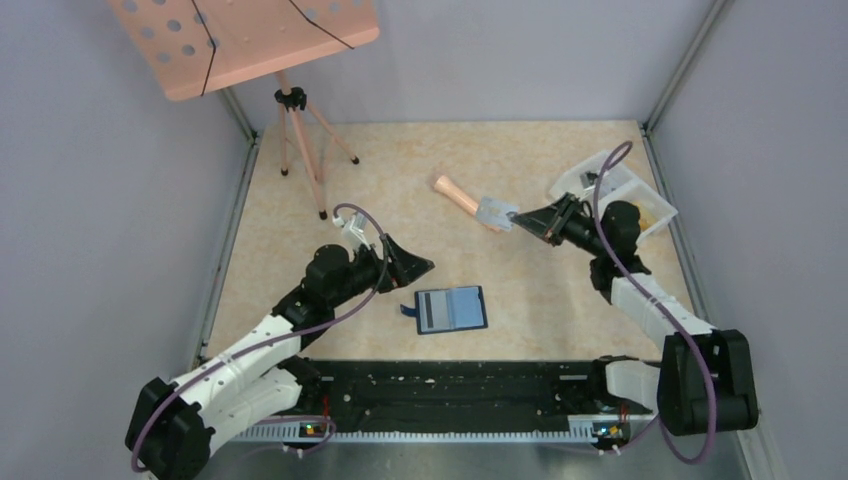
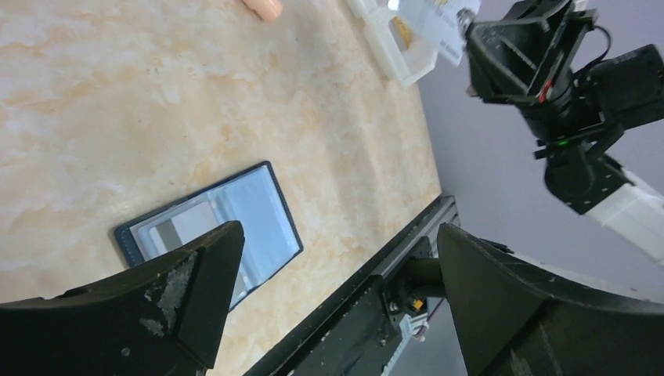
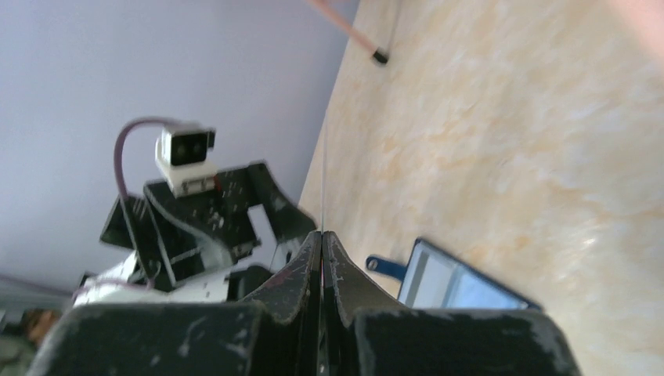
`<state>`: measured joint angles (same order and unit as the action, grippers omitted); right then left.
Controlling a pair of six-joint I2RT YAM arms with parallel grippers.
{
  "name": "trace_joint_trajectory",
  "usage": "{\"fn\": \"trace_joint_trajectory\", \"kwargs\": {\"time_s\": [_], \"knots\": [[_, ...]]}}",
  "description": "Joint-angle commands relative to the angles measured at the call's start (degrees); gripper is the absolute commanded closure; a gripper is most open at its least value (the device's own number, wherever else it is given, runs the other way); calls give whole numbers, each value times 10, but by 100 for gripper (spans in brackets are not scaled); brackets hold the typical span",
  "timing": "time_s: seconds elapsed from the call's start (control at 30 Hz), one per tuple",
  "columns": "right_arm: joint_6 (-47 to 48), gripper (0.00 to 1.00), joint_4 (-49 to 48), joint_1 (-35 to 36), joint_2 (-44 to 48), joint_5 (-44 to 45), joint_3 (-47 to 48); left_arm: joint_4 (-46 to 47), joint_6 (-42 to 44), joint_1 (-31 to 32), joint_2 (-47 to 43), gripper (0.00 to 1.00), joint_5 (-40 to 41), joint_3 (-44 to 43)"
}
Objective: Take the credit cards out of the card holder
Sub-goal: Place the credit card in the storage box.
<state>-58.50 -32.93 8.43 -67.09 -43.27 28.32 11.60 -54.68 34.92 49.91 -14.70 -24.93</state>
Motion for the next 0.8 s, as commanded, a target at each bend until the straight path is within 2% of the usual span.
{"fn": "trace_joint_trajectory", "kwargs": {"time_s": [0.0, 0.17, 0.37, 0.63, 0.77], "knots": [[66, 100, 94, -94, 21, 8, 60, -82, 66, -3, -27, 1, 33, -51], [119, 100, 201, -209, 1, 31, 106, -222, 156, -3, -36, 1, 97, -119], [194, 100, 299, -281, -61, 108, 196, -367, 262, -2, -33, 1, 167, -205], [214, 100, 347, -308, -178, 174, 292, -431, 290, -2, -45, 1, 222, -227], [210, 100, 341, -311, -236, 188, 327, -416, 288, -2, -63, 1, 219, -219]]}}
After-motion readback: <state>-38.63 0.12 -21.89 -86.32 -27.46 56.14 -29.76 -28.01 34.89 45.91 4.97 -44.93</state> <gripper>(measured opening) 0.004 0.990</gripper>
